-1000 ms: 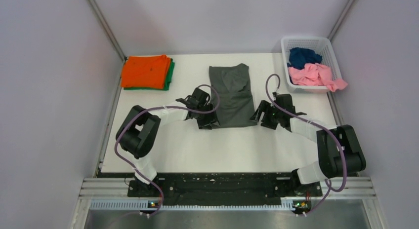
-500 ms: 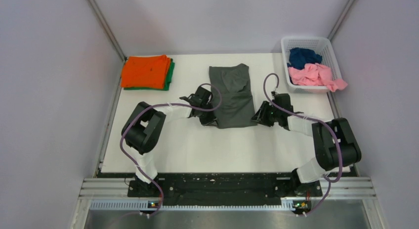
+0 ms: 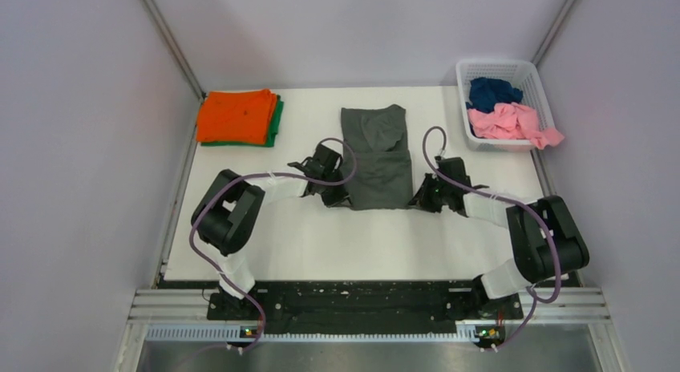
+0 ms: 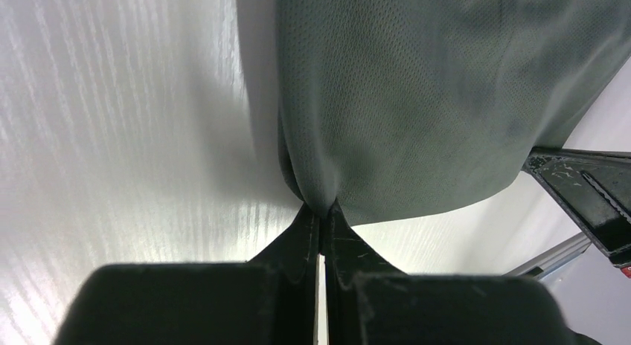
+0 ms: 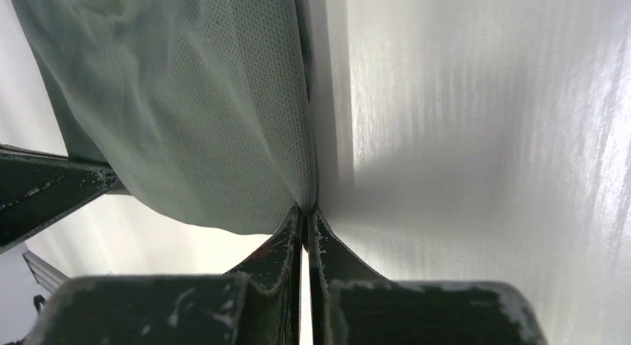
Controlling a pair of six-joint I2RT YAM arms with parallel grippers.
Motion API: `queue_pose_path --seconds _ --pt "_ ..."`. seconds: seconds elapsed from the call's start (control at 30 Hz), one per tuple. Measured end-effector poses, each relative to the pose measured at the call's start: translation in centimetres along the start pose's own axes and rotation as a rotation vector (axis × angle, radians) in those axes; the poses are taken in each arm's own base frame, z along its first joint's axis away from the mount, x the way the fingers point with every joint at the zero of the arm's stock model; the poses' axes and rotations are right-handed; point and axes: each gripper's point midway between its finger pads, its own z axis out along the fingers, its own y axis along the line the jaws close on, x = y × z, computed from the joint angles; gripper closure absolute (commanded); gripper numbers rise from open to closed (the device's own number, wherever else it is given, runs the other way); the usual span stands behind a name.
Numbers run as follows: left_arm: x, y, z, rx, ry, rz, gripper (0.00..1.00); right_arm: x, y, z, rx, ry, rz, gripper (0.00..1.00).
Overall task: Fold and stack the t-shirts
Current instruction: Grab one side of the 2/3 rectangular tshirt with both arms, then fold the long partially folded tshirt into a neat square
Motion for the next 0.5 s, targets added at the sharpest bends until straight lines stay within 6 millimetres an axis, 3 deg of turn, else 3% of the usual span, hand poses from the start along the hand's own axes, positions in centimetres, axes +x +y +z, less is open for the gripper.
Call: queue_pose_path --seconds 0.17,0.3,0.4,0.5 --pt "1.1 1.0 -0.9 -0.017 -0.009 0.008 1.00 2.3 0.3 -1.0 0.005 0.038 -0.035 1.00" --pt "4.7 2.8 -2.9 -0.087 0.006 0.052 1.00 6.8 0.3 -4.2 0.000 0.124 -0.079 1.00" --pt "8.4 3.5 -5.9 -0.099 0.023 0.106 1.00 8.5 0.8 -7.4 -0.049 0.136 -0.097 1.00" --pt "10.7 2.0 -9.7 -0.044 -0.006 0.179 1.00 9.1 2.3 -10.6 -0.138 0.109 -0.126 1.00"
